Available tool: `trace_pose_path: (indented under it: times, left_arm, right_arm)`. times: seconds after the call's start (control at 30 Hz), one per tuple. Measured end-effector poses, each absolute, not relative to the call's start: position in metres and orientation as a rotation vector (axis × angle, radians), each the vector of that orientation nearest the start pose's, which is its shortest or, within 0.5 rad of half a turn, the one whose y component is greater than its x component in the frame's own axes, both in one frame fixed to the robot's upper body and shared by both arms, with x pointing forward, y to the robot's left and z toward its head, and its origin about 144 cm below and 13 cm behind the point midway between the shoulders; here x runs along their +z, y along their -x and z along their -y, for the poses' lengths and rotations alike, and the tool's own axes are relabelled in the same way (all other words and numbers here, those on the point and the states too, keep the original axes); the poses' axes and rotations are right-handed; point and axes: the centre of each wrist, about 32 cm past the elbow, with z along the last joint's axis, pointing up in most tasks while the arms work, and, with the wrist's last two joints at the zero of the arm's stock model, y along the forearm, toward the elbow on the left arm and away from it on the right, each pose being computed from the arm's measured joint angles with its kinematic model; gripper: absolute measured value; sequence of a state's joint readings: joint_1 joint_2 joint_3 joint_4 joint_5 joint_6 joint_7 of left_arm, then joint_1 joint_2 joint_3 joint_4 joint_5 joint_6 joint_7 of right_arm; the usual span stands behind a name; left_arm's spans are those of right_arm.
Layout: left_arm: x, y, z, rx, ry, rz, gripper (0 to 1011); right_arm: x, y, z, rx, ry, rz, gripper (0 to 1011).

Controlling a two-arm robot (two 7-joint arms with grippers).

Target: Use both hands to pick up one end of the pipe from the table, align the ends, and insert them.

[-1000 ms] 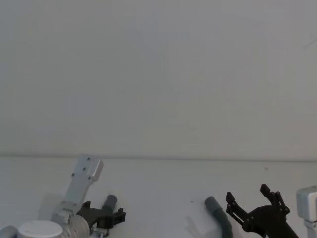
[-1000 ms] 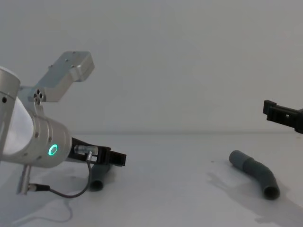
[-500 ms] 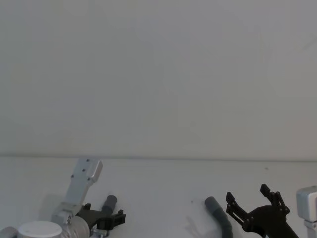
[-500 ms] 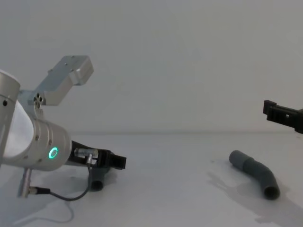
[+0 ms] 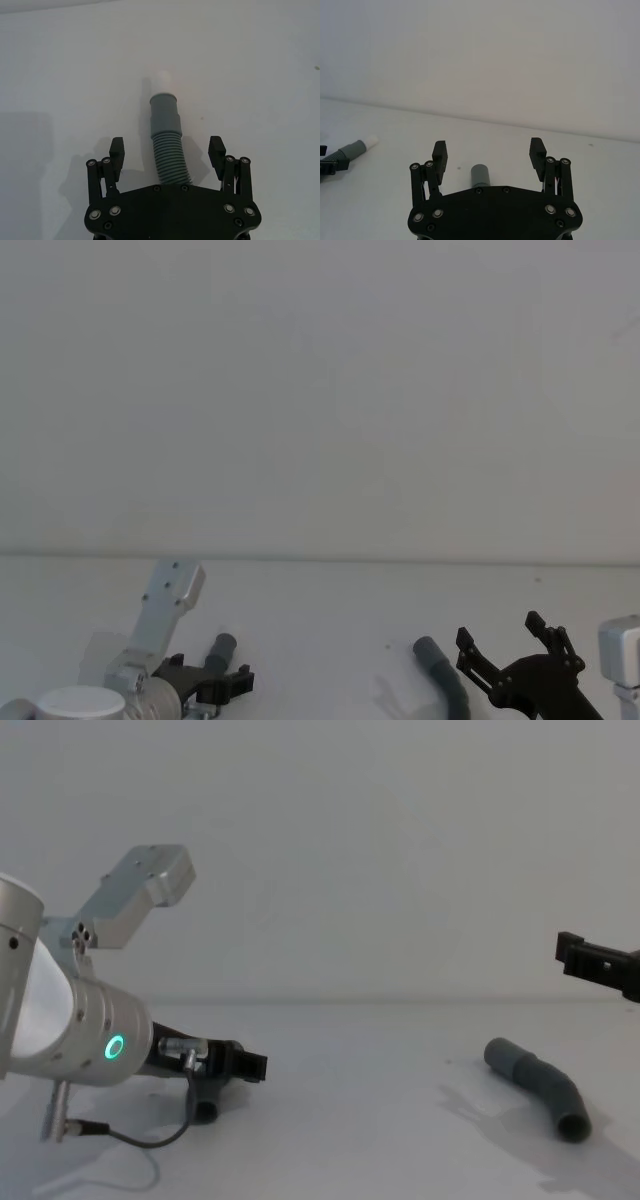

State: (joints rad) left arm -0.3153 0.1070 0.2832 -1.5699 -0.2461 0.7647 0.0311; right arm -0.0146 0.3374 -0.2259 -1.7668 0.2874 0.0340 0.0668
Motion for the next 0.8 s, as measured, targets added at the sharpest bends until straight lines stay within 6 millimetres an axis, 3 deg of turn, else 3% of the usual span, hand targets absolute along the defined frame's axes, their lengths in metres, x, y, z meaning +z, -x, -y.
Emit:
trace_pose_path:
  times: [0.8]
  left_arm:
    - [1.2366,-0.5281,-0.1667,1.26,-0.378,-0.388,1001]
  right_arm:
    - [1.1888,-0.4433,0.2371,-1.229,-0.026,0.075,1001]
